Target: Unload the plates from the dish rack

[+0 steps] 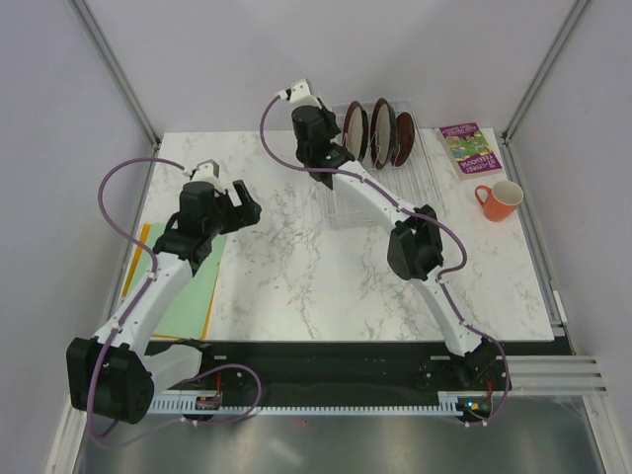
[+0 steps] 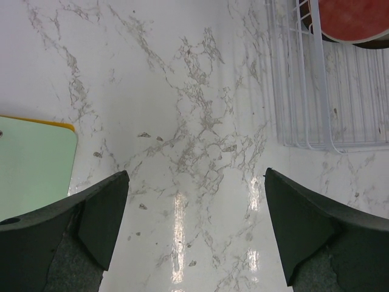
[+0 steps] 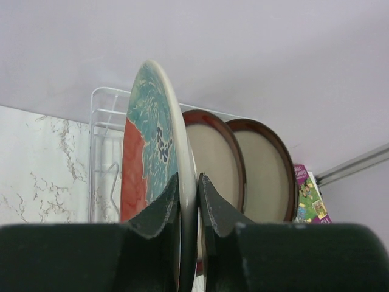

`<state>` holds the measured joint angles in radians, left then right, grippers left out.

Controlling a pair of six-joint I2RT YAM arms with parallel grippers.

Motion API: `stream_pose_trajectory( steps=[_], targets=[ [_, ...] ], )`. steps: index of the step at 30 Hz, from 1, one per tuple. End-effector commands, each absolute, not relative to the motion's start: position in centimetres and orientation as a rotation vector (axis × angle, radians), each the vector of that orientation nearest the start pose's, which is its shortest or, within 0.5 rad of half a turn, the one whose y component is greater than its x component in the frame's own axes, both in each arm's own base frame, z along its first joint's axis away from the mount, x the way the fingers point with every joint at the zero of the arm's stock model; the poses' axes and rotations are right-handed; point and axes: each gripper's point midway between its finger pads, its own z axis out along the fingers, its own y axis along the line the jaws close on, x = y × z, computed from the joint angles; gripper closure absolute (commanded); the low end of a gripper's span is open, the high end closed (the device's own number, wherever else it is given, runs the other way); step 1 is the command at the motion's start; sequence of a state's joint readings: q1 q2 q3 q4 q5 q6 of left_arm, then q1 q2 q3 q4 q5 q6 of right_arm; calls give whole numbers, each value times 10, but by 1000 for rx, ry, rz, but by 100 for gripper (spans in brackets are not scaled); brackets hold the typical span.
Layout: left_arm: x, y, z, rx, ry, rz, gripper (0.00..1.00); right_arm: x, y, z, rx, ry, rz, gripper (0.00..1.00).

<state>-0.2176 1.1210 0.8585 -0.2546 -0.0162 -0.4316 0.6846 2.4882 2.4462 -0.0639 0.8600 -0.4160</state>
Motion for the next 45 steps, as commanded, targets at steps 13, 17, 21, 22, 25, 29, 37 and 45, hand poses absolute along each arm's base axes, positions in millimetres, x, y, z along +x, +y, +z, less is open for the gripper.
stream_pose_trajectory(
  steps=[13, 17, 21, 22, 25, 29, 37, 45],
  targets=[
    [355, -111, 226, -177, 1966, -519, 0, 500, 259, 493, -52, 1417, -65, 100],
    [361, -115, 236, -146, 1907, -543, 10, 475, 264, 510, -109, 1440, 106, 100],
    [365, -119, 240, -143, 1882, -573, 17, 457, 270, 506, -150, 1491, 276, 100],
    [366, -121, 237, -147, 1888, -583, 18, 445, 272, 514, -175, 1481, 346, 100],
    [370, -125, 242, -145, 1863, -616, 18, 428, 280, 504, -202, 1526, 501, 100],
    [371, -134, 255, -131, 1806, -687, 17, 405, 295, 494, -234, 1569, 704, 100],
    [367, -159, 278, -115, 1669, -914, 15, 386, 321, 461, -255, 1645, 938, 100],
    [364, -173, 267, -156, 1637, -1122, 15, 376, 321, 456, -229, 1610, 1040, 100]
  ],
)
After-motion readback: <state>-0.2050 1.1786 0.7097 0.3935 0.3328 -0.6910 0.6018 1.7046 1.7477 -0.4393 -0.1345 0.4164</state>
